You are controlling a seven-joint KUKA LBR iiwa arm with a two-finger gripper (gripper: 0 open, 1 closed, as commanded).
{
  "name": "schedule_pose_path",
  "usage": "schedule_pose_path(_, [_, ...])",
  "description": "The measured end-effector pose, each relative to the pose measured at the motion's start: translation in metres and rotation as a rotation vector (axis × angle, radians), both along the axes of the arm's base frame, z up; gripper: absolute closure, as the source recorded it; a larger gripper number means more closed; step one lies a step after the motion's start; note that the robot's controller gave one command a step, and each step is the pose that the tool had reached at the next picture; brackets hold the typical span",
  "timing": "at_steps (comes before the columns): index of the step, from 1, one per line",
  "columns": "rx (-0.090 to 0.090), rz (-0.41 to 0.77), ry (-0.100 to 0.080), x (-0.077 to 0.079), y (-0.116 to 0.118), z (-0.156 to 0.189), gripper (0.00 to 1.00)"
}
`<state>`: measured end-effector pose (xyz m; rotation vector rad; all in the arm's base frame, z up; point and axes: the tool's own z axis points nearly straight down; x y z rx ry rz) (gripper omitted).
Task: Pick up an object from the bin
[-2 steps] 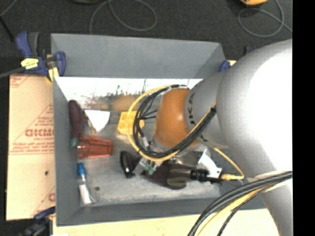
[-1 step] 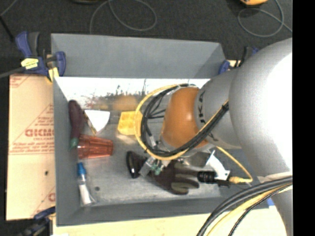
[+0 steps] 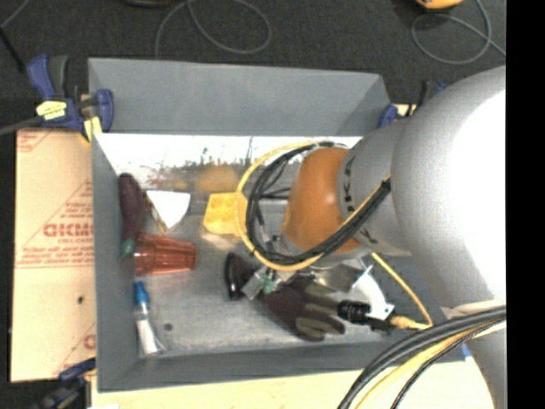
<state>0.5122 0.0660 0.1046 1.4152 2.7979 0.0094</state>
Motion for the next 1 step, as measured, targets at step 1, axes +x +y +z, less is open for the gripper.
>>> schedule_pose_path(1, [0.0,0.001,0.0,0.0,-0.0001,0.0002,1.0])
